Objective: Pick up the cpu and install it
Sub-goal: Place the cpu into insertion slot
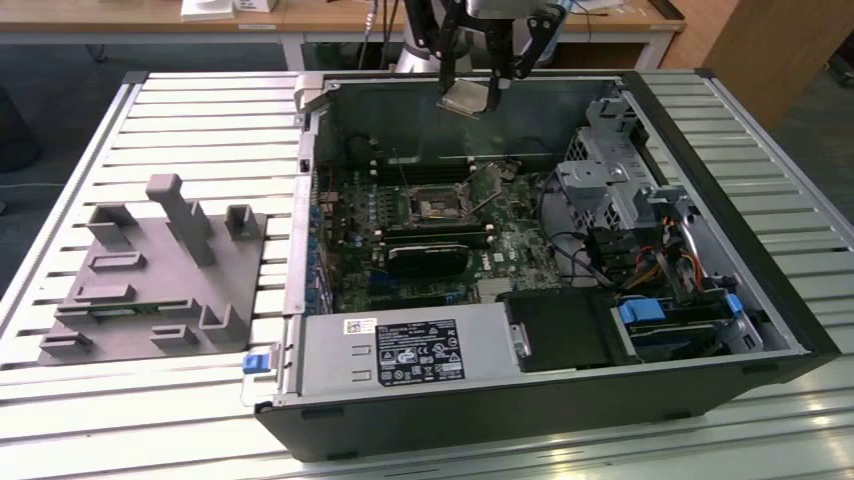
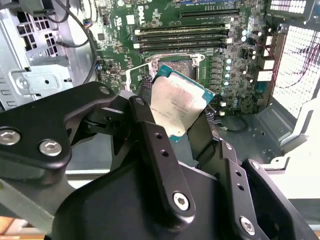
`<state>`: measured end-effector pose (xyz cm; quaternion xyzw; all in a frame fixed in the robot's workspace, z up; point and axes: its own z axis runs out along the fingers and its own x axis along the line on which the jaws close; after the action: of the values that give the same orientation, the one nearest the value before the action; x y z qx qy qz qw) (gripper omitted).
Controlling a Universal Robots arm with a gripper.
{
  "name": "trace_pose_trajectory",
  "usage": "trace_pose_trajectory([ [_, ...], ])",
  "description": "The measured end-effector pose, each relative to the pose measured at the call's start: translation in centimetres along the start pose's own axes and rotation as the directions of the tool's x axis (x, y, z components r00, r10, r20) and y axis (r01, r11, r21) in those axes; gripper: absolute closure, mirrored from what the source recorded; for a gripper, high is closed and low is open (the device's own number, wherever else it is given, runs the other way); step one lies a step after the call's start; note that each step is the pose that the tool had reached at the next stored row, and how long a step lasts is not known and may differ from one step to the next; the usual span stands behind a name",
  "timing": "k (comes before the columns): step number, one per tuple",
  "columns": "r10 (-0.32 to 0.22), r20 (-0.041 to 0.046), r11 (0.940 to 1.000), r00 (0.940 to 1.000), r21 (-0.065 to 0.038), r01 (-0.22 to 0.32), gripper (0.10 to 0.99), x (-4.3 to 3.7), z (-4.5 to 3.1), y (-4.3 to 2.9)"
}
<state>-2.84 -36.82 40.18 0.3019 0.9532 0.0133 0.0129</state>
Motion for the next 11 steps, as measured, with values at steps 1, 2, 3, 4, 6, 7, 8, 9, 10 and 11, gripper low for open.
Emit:
trace_pose_trajectory([
  [1, 0.008, 0.0003, 1.0, 1.0, 0.0, -0.008, 0.549, 0.0, 0.0, 0.0],
  [2, 0.017, 0.0005, 0.9999, 0.9999, 0.0, -0.017, 0.549, 0.01, 0.01, 0.0],
  [3, 0.025, 0.0009, 0.9997, 0.9997, 0.0, -0.025, 0.549, 0.01, 0.01, 0.0],
  [4, 0.034, 0.0011, 0.9994, 0.9994, 0.001, -0.034, 0.549, 0.01, 0.01, 0.0],
  [6, 0.058, 0.002, 0.9983, 0.9983, 0.001, -0.058, 0.549, 0.02, 0.03, 0.0],
  [7, 0.067, 0.0022, 0.9978, 0.9978, 0.001, -0.067, 0.549, 0.02, 0.03, 0.0],
  [8, 0.075, 0.0025, 0.9972, 0.9972, 0.001, -0.075, 0.549, 0.02, 0.03, 0.0],
  [9, 0.092, 0.0031, 0.9958, 0.9958, 0.001, -0.092, 0.549, 0.03, 0.04, 0.0],
  [10, 0.1, 0.0034, 0.995, 0.995, 0.002, -0.1, 0.549, 0.03, 0.04, 0.0],
  [11, 0.108, 0.0037, 0.9942, 0.9942, 0.002, -0.108, 0.549, 0.03, 0.05, 0.0],
])
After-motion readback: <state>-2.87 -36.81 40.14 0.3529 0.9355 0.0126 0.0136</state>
